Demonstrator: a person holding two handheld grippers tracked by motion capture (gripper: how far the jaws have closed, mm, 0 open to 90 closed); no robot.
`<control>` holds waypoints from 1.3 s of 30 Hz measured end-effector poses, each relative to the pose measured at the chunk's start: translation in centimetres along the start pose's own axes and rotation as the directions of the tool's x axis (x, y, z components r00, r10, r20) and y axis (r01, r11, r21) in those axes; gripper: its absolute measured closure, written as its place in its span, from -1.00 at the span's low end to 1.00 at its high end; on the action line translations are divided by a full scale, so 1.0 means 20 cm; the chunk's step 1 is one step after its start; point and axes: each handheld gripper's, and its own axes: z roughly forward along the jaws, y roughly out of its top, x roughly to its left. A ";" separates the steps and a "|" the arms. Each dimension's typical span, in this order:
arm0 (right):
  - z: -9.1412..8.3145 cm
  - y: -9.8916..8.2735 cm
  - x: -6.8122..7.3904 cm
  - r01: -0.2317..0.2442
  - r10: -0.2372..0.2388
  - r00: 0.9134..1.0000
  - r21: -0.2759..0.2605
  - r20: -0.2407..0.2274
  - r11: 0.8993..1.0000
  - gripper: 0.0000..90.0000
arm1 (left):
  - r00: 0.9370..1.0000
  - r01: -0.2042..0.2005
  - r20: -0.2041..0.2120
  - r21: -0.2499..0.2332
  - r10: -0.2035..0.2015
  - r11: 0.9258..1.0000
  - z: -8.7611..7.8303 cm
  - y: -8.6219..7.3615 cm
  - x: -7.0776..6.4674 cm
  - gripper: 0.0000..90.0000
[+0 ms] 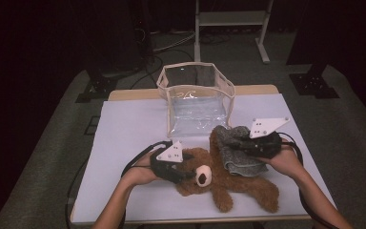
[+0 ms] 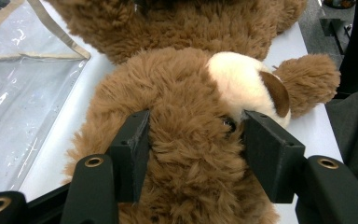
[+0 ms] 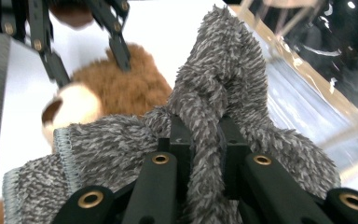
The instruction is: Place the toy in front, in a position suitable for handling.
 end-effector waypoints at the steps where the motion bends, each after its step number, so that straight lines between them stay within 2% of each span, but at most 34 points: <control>1: 0.02 0.01 0.00 -0.002 0.002 1.000 0.003 -0.007 1.000 0.76 | 1.000 -0.001 -0.001 -0.001 0.001 1.000 0.00 0.00 0.00 -0.06; 5: 0.13 0.01 0.01 0.012 -0.010 0.999 0.058 -0.040 0.998 0.76 | 1.000 -0.001 0.000 -0.004 0.001 1.000 0.00 0.00 0.00 -0.06; 7: 0.17 -0.02 0.02 0.030 -0.024 0.998 0.114 -0.051 0.993 0.76 | 1.000 -0.001 0.000 -0.004 0.001 1.000 0.00 0.00 0.00 -0.07; 8: 0.17 -0.02 0.02 0.030 -0.023 0.998 0.122 -0.055 0.992 0.76 | 1.000 -0.001 0.000 -0.005 0.001 1.000 0.00 0.00 0.00 -0.07; 11: 0.14 0.00 0.01 0.025 -0.021 0.999 0.102 -0.042 0.994 0.76 | 1.000 -0.005 -0.001 -0.001 0.005 1.000 0.00 0.00 0.00 -0.07; 13: 0.12 0.04 0.00 0.025 -0.023 0.999 0.068 -0.024 0.997 0.76 | 1.000 -0.010 -0.001 0.003 0.010 1.000 0.00 0.00 0.00 -0.07; 17: 0.12 0.08 -0.03 -0.007 0.008 1.000 0.021 -0.022 1.000 0.76 | 1.000 -0.011 0.000 0.001 0.011 1.000 0.00 0.00 0.00 -0.08; 19: 0.14 0.06 -0.04 -0.019 0.020 0.999 0.045 -0.030 0.999 0.76 | 1.000 -0.015 0.000 0.003 0.015 1.000 0.00 0.00 0.00 -0.08; 22: 0.18 -0.02 -0.04 -0.028 0.036 0.998 0.120 -0.061 0.992 0.76 | 1.000 -0.012 0.002 0.001 0.012 1.000 0.00 0.00 0.00 -0.08; 23: 0.18 -0.03 -0.04 -0.034 0.041 0.997 0.125 -0.058 0.992 0.75 | 1.000 -0.012 0.003 0.000 0.012 1.000 0.00 0.00 0.00 -0.08; 26: 0.14 -0.03 -0.05 -0.071 0.074 0.996 0.064 -0.049 0.995 0.75 | 1.000 -0.009 0.002 0.000 0.009 1.000 0.00 0.00 0.00 -0.08; 28: 0.12 -0.02 -0.05 -0.072 0.074 0.996 0.051 -0.049 0.996 0.75 | 1.000 -0.011 0.001 0.002 0.011 1.000 0.00 0.00 0.00 -0.09; 32: 0.06 -0.07 -0.05 -0.042 0.047 0.998 0.108 -0.047 0.993 0.75 | 1.000 -0.010 0.000 -0.001 0.010 1.000 0.00 0.00 0.00 -0.09; 35: -0.03 -0.14 -0.09 -0.087 0.089 0.996 0.110 -0.019 0.990 0.75 | 1.000 -0.007 -0.001 -0.001 0.007 1.000 0.00 0.00 0.00 -0.09; 37: -0.11 -0.21 -0.12 -0.120 0.118 0.993 0.132 0.024 0.984 0.75 | 1.000 -0.009 -0.002 0.003 0.009 1.000 0.00 0.00 0.00 -0.09; 39: -0.16 -0.27 -0.15 -0.152 0.147 0.988 0.136 0.048 0.979 0.75 | 1.000 -0.012 -0.002 0.008 0.012 1.000 0.00 0.01 0.00 -0.09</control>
